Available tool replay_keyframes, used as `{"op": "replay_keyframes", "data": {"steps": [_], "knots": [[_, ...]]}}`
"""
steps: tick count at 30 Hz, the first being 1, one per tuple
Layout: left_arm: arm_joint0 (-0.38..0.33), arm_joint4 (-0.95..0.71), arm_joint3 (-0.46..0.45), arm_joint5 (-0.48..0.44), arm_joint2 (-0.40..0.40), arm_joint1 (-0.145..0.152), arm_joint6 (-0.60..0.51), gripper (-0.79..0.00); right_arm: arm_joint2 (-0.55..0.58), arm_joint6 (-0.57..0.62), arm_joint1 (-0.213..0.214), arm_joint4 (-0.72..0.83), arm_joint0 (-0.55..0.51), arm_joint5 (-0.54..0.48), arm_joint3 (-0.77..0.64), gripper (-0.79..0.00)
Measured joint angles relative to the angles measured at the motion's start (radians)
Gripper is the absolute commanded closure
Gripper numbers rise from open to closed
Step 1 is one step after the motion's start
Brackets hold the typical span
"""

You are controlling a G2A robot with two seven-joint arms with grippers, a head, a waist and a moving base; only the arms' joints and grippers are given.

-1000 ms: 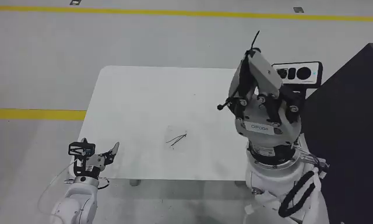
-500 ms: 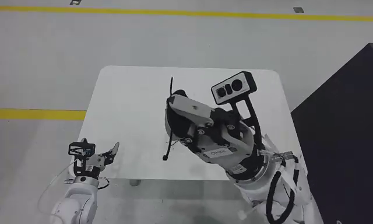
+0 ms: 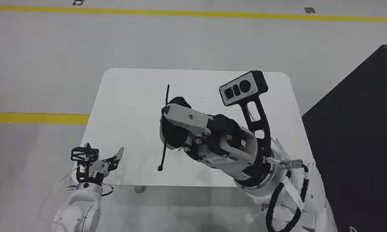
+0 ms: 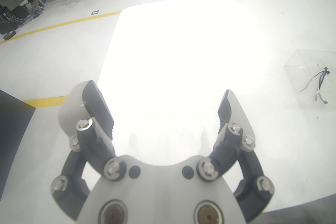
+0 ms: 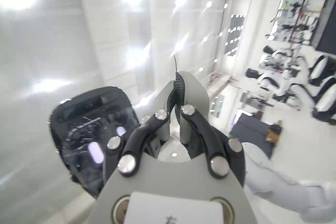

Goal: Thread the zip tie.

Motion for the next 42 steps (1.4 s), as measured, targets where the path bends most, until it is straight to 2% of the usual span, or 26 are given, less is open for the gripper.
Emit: {"op": "replay_keyframes", "data": {"steps": [4, 11, 14, 20, 24, 26, 31, 36, 39, 42], "knots": [[0.0, 0.0, 0.0, 0.0, 0.0, 0.0, 0.0, -0.785, -0.026, 0.021, 0.001, -0.148, 0.004, 0.001, 0.0, 0.0], [0.0, 0.0, 0.0, 0.0, 0.0, 0.0, 0.0, -0.785, -0.037, 0.038, -0.006, -0.162, 0.002, -0.023, 0.0, 0.0], [0.0, 0.0, 0.0, 0.0, 0.0, 0.0, 0.0, -0.785, -0.049, 0.04, -0.014, -0.064, -0.015, -0.047, 0.0, 0.0], [0.0, 0.0, 0.0, 0.0, 0.0, 0.0, 0.0, -0.785, -0.047, 0.042, -0.03, 0.235, -0.039, -0.065, 0.0, 0.0], [0.0, 0.0, 0.0, 0.0, 0.0, 0.0, 0.0, -0.785, -0.035, 0.051, -0.035, 0.323, -0.037, -0.044, 0.0, 0.0], [0.0, 0.0, 0.0, 0.0, 0.0, 0.0, 0.0, -0.785, -0.02, 0.046, -0.034, 0.296, -0.029, -0.031, 0.0, 0.0], [0.0, 0.0, 0.0, 0.0, 0.0, 0.0, 0.0, -0.785, 0.04, 0.024, -0.025, 0.074, -0.013, 0.012, 0.0, 0.0], [0.0, 0.0, 0.0, 0.0, 0.0, 0.0, 0.0, -0.785, 0.136, 0.043, -0.022, 0.098, -0.02, -0.004, 0.0, 0.0], [0.0, 0.0, 0.0, 0.0, 0.0, 0.0, 0.0, -0.785, 0.142, 0.075, -0.017, 0.07, -0.036, 0.053, 0.0, 0.0], [0.0, 0.0, 0.0, 0.0, 0.0, 0.0, 0.0, -0.785, 0.14, 0.077, -0.016, 0.067, -0.036, 0.058, 0.0, 0.0]]}}
